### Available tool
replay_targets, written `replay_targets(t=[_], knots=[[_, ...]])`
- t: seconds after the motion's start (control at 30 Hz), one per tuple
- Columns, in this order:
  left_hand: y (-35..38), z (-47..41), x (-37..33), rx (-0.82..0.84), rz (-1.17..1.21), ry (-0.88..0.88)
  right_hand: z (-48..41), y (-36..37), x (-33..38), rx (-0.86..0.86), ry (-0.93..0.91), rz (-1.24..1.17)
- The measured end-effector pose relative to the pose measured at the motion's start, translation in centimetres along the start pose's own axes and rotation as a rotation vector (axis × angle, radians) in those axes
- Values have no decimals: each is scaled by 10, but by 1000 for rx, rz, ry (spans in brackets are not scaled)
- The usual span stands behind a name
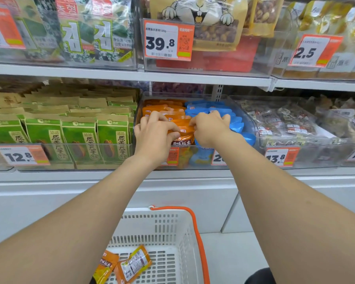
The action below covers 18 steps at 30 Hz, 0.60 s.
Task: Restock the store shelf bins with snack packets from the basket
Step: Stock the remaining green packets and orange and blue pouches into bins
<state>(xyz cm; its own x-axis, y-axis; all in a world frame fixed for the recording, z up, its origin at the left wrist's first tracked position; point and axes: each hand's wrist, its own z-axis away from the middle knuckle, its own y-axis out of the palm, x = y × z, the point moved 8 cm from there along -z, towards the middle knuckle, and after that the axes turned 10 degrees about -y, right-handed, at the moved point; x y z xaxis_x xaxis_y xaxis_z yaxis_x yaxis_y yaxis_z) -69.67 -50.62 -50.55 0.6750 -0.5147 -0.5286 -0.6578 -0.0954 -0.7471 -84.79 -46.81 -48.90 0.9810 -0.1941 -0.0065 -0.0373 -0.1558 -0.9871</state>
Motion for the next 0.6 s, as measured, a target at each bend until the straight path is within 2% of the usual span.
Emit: replay_targets(t=[0.07, 0.13, 0.27, 0.37, 0.43, 0.47, 0.53, 0.6], knots=[[-1, 0, 0, -11, 16, -4, 1, 2, -4, 40, 17, -45], [-3, 2, -1, -23, 16, 8, 6, -1, -6, 3, 16, -52], [-14, 9, -6, -105, 10, 115, 26, -29, -2, -299, -3, -15], [-28, 19, -7, -125, 2, 255, 41, -48, 23, -430, -157, -70], [-36, 26, -3, -89, -2, 287, 43, -40, 48, -329, -255, -126], [-41, 28, 2, -74, -9, 269, 43, -29, 61, -211, -292, -162], [-46, 33, 15, -21, -50, 210, 47, 3, 84, 114, -337, -238], [-39, 39, 31, 143, -116, 177, 62, 40, 106, 476, -365, -254]])
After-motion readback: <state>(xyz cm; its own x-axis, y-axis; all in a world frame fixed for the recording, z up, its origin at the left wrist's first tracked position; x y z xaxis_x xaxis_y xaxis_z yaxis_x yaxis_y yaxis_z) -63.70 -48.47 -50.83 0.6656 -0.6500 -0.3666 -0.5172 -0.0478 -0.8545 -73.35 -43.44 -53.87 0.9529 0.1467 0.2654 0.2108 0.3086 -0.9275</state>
